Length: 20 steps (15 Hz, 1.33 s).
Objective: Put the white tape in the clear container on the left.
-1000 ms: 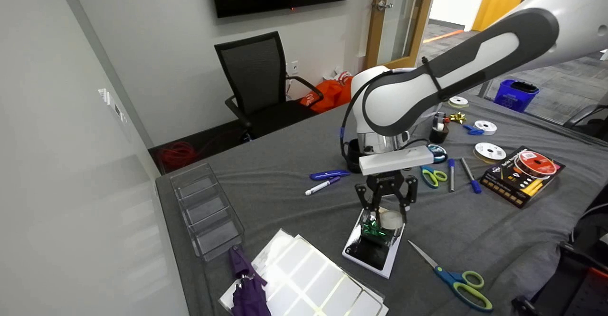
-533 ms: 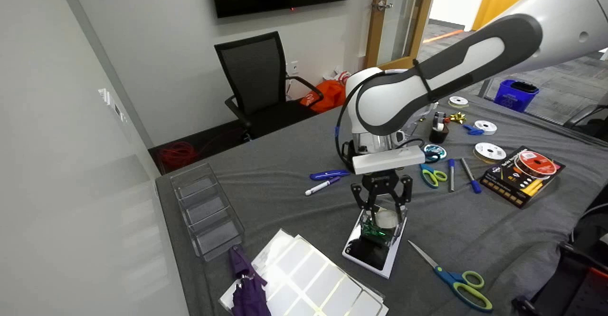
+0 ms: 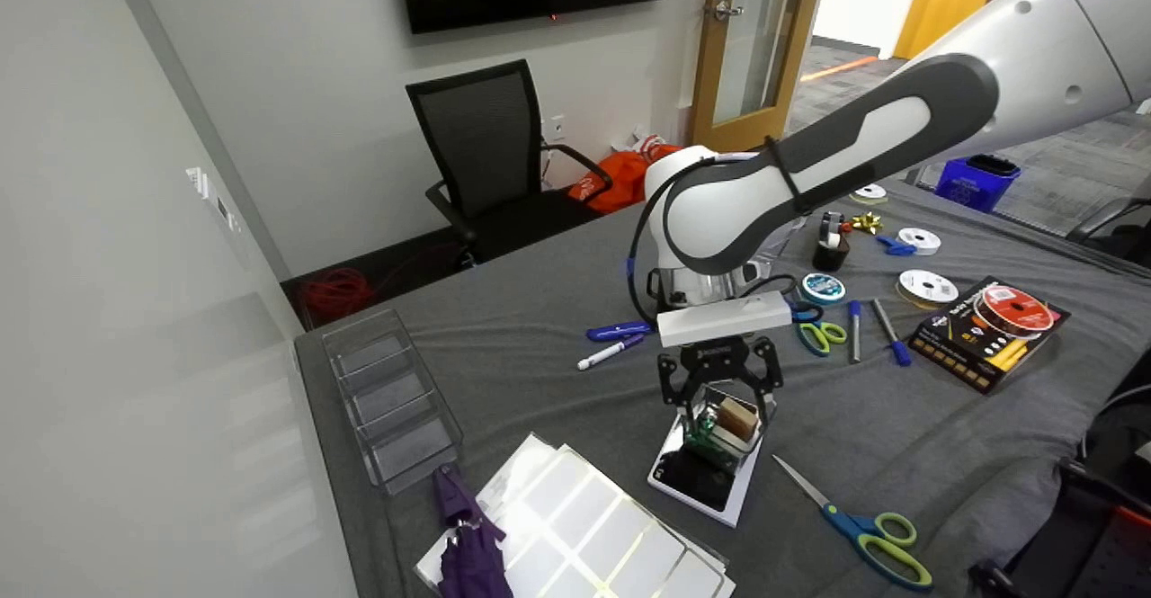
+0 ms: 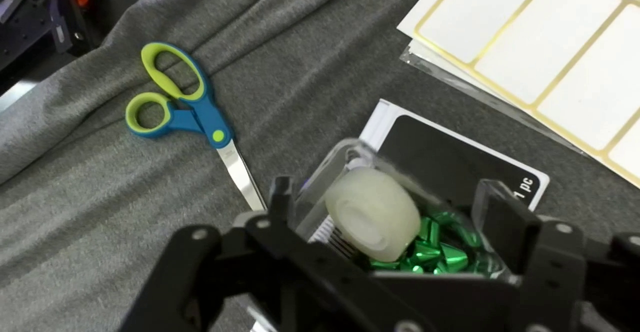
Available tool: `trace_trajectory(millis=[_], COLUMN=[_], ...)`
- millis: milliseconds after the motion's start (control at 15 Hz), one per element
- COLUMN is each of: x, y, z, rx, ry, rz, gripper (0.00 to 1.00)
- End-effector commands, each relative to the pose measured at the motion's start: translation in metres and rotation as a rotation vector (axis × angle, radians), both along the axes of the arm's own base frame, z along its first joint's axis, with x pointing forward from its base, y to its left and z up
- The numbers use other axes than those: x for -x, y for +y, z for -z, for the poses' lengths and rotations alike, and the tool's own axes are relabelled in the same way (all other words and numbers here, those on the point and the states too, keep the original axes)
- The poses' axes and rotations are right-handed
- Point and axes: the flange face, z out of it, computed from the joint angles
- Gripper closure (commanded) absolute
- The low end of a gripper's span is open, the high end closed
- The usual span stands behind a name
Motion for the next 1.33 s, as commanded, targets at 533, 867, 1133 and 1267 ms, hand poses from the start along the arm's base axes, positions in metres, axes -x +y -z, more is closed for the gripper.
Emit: trace_trajectory(millis=[533, 867, 1133, 1267], x=[-0.004, -0.008, -0.009, -0.009], y=[0.0, 0.0, 0.0, -0.002], z=[-0.008, -0.032, -0.051, -0.06], rx=[-0.004, -0.069, -0.039, -0.027], ry=[-0.011, -0.068, -0.136, -0.161], rz=[-0.004, -0.018, -0.084, -0.11], gripper=[0.0, 0.0, 0.0, 0.0])
